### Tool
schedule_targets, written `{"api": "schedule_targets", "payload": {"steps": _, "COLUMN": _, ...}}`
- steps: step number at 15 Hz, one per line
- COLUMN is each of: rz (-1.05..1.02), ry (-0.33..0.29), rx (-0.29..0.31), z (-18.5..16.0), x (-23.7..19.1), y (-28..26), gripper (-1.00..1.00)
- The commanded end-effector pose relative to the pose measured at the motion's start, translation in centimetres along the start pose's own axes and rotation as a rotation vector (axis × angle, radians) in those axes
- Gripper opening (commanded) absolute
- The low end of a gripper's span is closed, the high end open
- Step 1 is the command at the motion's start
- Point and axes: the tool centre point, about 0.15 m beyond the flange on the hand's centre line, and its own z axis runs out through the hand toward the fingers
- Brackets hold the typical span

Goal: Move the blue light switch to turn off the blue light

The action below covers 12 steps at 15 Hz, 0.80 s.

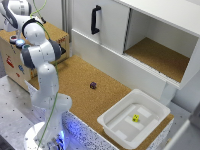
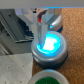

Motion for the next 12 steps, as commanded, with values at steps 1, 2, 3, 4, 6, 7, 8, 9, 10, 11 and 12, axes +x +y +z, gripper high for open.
{"api": "schedule_targets", "payload": {"steps": 1, "rz": -0.008, "ry": -0.007, "rx": -0.077, "z": -0.3, "x": 2.1, "y": 1.2, "gripper": -1.0}}
{"api": "schedule_targets", "payload": {"steps": 2, "rz": 0.003, "ry": 0.023, "rx": -0.105, "z": -2.4, "x": 2.2, "y": 1.1, "gripper": -1.0}}
{"api": "schedule_targets", "payload": {"steps": 3, "rz": 0.005, "ry": 0.035, "rx": -0.135, "z": -5.3, "x": 2.0, "y": 0.7, "gripper": -1.0}}
{"api": "schedule_targets", "payload": {"steps": 4, "rz": -0.002, "ry": 0.034, "rx": -0.151, "z": -6.7, "x": 1.7, "y": 0.6, "gripper": -1.0}}
{"api": "schedule_targets", "payload": {"steps": 6, "rz": -0.006, "ry": 0.051, "rx": -0.126, "z": -10.9, "x": 1.0, "y": -0.2, "gripper": -1.0}}
{"api": "schedule_targets", "payload": {"steps": 7, "rz": -0.012, "ry": 0.048, "rx": -0.1, "z": -12.3, "x": 0.5, "y": -0.6, "gripper": -1.0}}
{"api": "schedule_targets", "payload": {"steps": 8, "rz": 0.001, "ry": 0.035, "rx": -0.086, "z": -13.1, "x": -0.2, "y": -0.7, "gripper": -1.0}}
{"api": "schedule_targets", "payload": {"steps": 9, "rz": 0.028, "ry": 0.04, "rx": -0.089, "z": -13.4, "x": -0.9, "y": -0.5, "gripper": 1.0}}
{"api": "schedule_targets", "payload": {"steps": 10, "rz": 0.072, "ry": 0.073, "rx": -0.11, "z": -13.6, "x": -1.5, "y": -0.1, "gripper": 1.0}}
{"api": "schedule_targets", "payload": {"steps": 11, "rz": 0.1, "ry": 0.115, "rx": -0.119, "z": -13.6, "x": -2.0, "y": 0.2, "gripper": 1.0}}
{"api": "schedule_targets", "payload": {"steps": 12, "rz": 0.111, "ry": 0.121, "rx": -0.137, "z": -13.6, "x": -2.3, "y": 0.3, "gripper": 1.0}}
